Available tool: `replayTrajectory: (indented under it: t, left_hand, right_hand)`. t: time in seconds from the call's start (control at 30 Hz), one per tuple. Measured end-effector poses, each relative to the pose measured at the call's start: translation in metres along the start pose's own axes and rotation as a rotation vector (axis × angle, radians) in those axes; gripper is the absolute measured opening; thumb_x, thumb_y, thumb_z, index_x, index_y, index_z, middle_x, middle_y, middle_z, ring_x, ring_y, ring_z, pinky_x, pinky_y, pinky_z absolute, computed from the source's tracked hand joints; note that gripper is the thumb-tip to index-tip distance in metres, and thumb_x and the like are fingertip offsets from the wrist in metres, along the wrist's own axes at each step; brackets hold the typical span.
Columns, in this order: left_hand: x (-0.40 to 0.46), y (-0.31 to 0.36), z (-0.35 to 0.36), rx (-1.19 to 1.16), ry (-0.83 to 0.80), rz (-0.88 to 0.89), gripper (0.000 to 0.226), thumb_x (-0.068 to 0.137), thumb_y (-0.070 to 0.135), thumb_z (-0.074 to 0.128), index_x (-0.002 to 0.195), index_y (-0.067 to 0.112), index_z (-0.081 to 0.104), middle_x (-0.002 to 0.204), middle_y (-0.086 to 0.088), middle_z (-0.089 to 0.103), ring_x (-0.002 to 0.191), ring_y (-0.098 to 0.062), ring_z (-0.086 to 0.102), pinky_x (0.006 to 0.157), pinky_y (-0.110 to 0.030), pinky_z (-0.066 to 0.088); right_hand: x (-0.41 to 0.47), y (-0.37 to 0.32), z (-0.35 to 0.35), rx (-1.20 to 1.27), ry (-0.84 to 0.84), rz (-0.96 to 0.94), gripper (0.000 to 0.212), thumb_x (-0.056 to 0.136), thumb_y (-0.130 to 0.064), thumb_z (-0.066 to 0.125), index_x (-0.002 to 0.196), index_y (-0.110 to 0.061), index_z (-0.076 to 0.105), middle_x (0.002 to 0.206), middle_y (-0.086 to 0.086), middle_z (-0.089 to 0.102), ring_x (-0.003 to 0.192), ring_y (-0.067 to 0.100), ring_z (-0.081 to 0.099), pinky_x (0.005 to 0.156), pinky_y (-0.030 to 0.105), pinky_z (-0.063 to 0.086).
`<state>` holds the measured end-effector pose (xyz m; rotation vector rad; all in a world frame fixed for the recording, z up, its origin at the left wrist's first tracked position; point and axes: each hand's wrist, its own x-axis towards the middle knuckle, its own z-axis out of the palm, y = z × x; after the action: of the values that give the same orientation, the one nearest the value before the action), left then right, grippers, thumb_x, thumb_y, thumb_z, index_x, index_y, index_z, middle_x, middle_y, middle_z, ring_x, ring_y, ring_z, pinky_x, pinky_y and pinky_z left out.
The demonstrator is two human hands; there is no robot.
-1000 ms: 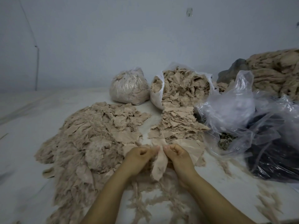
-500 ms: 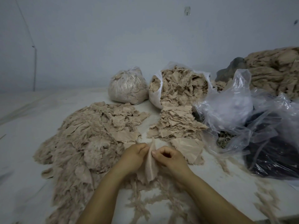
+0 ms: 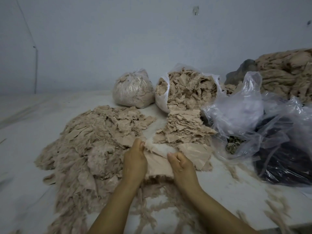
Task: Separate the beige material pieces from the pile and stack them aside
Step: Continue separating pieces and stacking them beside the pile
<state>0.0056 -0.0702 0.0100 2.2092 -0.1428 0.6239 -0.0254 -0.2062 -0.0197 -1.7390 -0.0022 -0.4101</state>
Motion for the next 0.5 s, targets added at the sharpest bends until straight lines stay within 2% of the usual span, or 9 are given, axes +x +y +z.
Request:
replayTrajectory:
  t: [0.1,0.17,0.23,0.3,0.37,0.4,0.43,0.47,0.5]
  left_hand:
    - [0.003,-0.013,0.001,0.02,-0.049,-0.038,0.021,0.1,0.008,0.035,0.081,0.015,0.044,0.059,0.0,0.044,0.051,-0.014,0.039,0.045,-0.021,0.024]
    - [0.011,-0.018,-0.005,-0.054,-0.129,-0.053,0.023,0.099,0.005,0.035,0.084,0.013,0.052,0.068,-0.002,0.052,0.06,-0.016,0.046,0.052,-0.025,0.029]
    - [0.017,-0.011,-0.01,-0.105,-0.287,0.011,0.029,0.098,0.007,0.039,0.074,0.018,0.052,0.065,0.005,0.052,0.059,-0.004,0.046,0.053,-0.023,0.031]
    - [0.016,-0.001,-0.007,-0.129,-0.383,0.045,0.028,0.098,0.011,0.043,0.074,0.019,0.056,0.064,0.01,0.053,0.058,0.003,0.046,0.057,-0.025,0.033]
    - [0.013,0.007,-0.001,-0.188,-0.417,0.029,0.027,0.097,0.01,0.045,0.077,0.019,0.061,0.068,0.008,0.058,0.062,-0.003,0.05,0.06,-0.026,0.039]
    - [0.012,0.009,0.001,-0.218,-0.438,0.022,0.028,0.096,0.009,0.047,0.074,0.02,0.06,0.068,0.006,0.058,0.062,-0.007,0.05,0.06,-0.026,0.039]
    - [0.011,0.009,0.002,-0.237,-0.457,0.015,0.028,0.096,0.011,0.049,0.07,0.018,0.058,0.065,0.004,0.055,0.06,-0.009,0.048,0.059,-0.027,0.038]
    - [0.011,0.007,0.001,-0.254,-0.464,0.009,0.03,0.096,0.015,0.05,0.066,0.016,0.055,0.061,0.002,0.05,0.057,-0.01,0.044,0.057,-0.028,0.035]
    - [0.011,0.005,-0.001,-0.271,-0.46,-0.002,0.034,0.096,0.021,0.052,0.063,0.016,0.049,0.058,0.002,0.043,0.054,-0.01,0.038,0.054,-0.028,0.032]
  right_hand:
    - [-0.001,0.01,-0.015,-0.118,0.019,-0.002,0.036,0.097,-0.027,0.052,0.062,-0.021,0.043,0.057,-0.01,0.042,0.053,0.0,0.041,0.054,0.016,0.033]
    - [0.001,0.013,-0.03,-0.209,0.053,0.012,0.034,0.096,-0.029,0.052,0.063,-0.02,0.049,0.058,-0.008,0.049,0.057,0.0,0.047,0.055,0.013,0.035]
    - [0.005,0.009,-0.039,-0.211,0.023,0.023,0.034,0.09,-0.048,0.052,0.071,-0.019,0.056,0.063,-0.008,0.056,0.063,0.004,0.053,0.055,0.012,0.036]
    - [0.007,-0.002,-0.034,-0.133,-0.145,0.051,0.041,0.076,-0.068,0.052,0.09,-0.031,0.058,0.085,-0.016,0.061,0.075,-0.006,0.055,0.064,0.01,0.038]
    - [0.008,-0.008,-0.019,-0.098,-0.322,0.055,0.054,0.072,-0.066,0.068,0.115,-0.038,0.051,0.11,-0.022,0.057,0.097,-0.008,0.054,0.078,0.012,0.043]
    - [0.008,-0.012,-0.011,-0.08,-0.336,0.045,0.054,0.071,-0.057,0.074,0.117,-0.04,0.051,0.109,-0.021,0.059,0.097,-0.006,0.057,0.079,0.014,0.046]
    - [0.009,-0.01,-0.005,-0.041,-0.276,0.016,0.038,0.075,-0.046,0.075,0.108,-0.043,0.055,0.099,-0.021,0.064,0.088,-0.006,0.06,0.074,0.014,0.048]
    - [0.01,-0.014,-0.002,0.03,-0.182,0.01,0.016,0.083,-0.036,0.07,0.092,-0.044,0.06,0.084,-0.02,0.066,0.074,-0.005,0.06,0.065,0.012,0.046]
    - [0.012,-0.01,-0.001,0.098,-0.089,0.001,0.019,0.09,-0.029,0.063,0.076,-0.042,0.061,0.068,-0.019,0.063,0.061,-0.003,0.056,0.057,0.012,0.043]
